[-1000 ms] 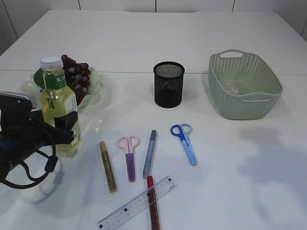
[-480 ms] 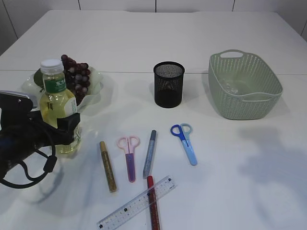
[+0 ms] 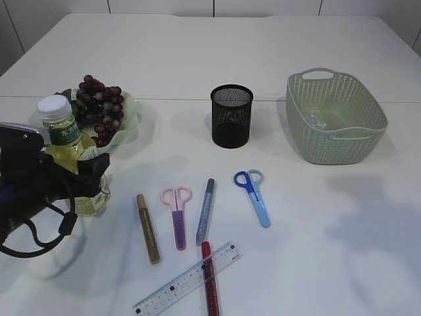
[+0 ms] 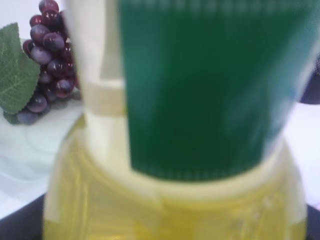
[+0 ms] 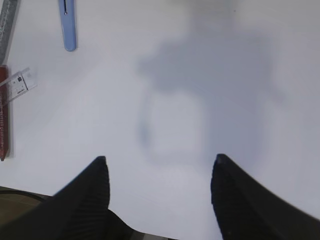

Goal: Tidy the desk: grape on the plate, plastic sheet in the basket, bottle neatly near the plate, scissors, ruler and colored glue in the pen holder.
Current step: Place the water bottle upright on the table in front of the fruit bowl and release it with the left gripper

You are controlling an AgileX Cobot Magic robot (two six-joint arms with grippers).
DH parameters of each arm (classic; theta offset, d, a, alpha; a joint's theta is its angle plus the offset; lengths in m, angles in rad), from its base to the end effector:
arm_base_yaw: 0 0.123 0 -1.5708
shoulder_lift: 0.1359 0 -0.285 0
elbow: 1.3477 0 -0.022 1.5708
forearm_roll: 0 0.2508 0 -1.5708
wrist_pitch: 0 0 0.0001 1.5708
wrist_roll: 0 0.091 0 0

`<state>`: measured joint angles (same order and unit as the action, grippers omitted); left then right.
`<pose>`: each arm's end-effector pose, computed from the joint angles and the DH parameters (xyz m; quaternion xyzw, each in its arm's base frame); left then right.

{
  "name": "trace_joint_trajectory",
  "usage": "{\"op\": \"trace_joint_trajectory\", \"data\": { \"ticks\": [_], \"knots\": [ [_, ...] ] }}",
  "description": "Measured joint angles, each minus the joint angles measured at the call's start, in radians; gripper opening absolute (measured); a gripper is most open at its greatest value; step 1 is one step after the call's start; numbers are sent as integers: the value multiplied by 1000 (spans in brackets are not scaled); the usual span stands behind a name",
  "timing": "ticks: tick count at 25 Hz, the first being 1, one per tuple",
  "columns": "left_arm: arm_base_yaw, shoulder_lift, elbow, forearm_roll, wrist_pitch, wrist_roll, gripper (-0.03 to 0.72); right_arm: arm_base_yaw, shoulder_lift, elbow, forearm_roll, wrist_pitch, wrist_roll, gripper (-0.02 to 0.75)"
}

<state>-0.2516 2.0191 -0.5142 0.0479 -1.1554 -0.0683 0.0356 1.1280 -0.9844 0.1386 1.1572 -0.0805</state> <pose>0.2943 -0.0798 0.0925 0.0935 0.7880 -0.1083 0.5988 0.1968 0.0185 0.3180 -0.0409 0.9810 0.0633 0.1787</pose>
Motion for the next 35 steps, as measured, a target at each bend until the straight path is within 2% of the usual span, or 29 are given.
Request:
{"op": "trace_joint_trajectory", "data": {
  "ticks": [21, 26, 35],
  "knots": [
    [0, -424, 48, 33, 0, 0, 594, 0, 0, 0, 0, 8, 0, 501],
    [0, -512, 50, -19, 6, 0, 589, 0, 0, 0, 0, 17, 0, 501],
    [0, -646, 56, -125, 304, 0, 573, 0, 0, 0, 0, 18, 0, 501]
  ]
}}
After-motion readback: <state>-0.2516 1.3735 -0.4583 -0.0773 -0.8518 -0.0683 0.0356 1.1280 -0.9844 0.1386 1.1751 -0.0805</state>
